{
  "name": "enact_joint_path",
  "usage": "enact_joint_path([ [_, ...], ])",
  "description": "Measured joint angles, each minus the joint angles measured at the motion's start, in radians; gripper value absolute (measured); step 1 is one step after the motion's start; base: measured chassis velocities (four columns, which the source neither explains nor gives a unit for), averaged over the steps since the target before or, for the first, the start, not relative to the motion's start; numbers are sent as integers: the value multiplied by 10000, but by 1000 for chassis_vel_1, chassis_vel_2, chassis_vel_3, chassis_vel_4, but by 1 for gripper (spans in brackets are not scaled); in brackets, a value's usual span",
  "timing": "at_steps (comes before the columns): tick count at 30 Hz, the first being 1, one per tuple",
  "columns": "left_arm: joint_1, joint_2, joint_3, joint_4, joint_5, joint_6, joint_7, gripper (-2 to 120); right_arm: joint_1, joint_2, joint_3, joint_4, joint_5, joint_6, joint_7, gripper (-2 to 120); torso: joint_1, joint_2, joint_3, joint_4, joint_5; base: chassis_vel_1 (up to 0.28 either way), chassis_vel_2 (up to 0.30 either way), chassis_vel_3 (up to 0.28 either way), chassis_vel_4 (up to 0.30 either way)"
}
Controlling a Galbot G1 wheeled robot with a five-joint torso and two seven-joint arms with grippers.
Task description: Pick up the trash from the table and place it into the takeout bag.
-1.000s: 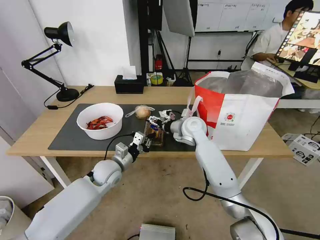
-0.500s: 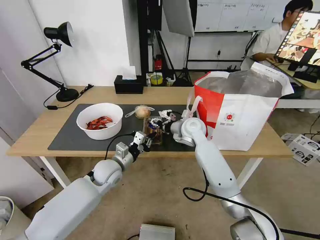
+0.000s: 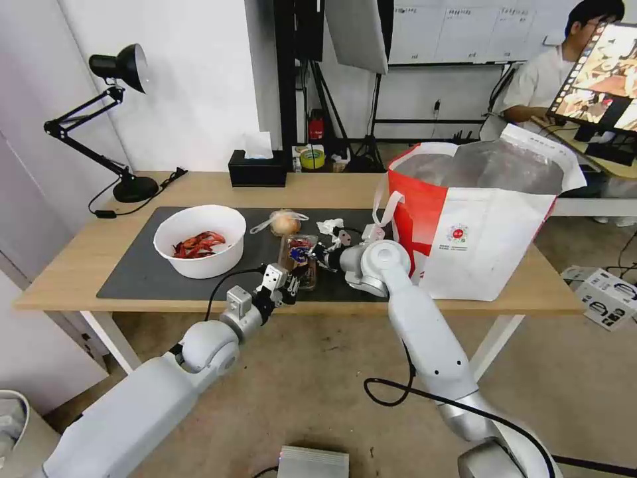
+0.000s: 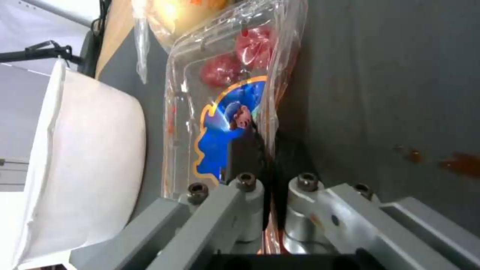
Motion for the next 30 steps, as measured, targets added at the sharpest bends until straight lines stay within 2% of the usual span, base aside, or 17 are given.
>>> enact_joint_path([
  [15, 919, 740, -942, -702, -76, -6, 292, 0, -176, 48, 302, 145, -253, -12, -222, 0, 2, -2, 4, -4, -4, 0, 0, 0, 0],
  [17, 1591, 930, -1738, -1136, -89, -79, 352, 0, -171, 28, 416, 306, -283, -18, -256, 0, 4, -3, 5, -8, -4, 0, 0, 0, 0],
  [18, 1591, 930, -1738, -1136, -89, -79, 352, 0, -171, 28, 416, 306, -283, -18, -256, 0, 4, -3, 5, -8, -4, 0, 0, 0, 0],
  [21, 2497, 1042, -2625, -1733, -84, -200, 372, 0, -171, -49, 534, 668, -284, -21, -393, 0, 4, -3, 5, -7, -4, 0, 0, 0, 0],
  [22, 2497, 1042, -2625, -1733, -84, -200, 372, 0, -171, -49, 534, 668, -284, -21, -393, 0, 4, -3, 5, -7, -4, 0, 0, 0, 0],
  [24, 3217, 996, -3268, -2120, 16, -274, 385, 0, -177, -141, 581, 962, -257, -22, -480, 0, 4, -3, 4, -6, -3, 0, 0, 0, 0],
  [25, 3217, 996, -3268, -2120, 16, -274, 385, 0, -177, -141, 581, 962, -257, -22, -480, 0, 4, -3, 4, -6, -3, 0, 0, 0, 0],
  [27, 4185, 850, -4056, -2495, 207, -390, 407, 0, -229, -301, 600, 1340, -184, -22, -622, 0, 4, -3, 3, -5, -3, 0, 0, 0, 0],
  [28, 4185, 850, -4056, -2495, 207, -390, 407, 0, -229, -301, 600, 1340, -184, -22, -622, 0, 4, -3, 3, -5, -3, 0, 0, 0, 0],
  [30, 5084, 670, -4708, -2805, 344, -485, 473, 0, -308, -472, 665, 1793, -38, -21, -749, 0, 3, -3, 3, -3, -3, 0, 0, 0, 0],
])
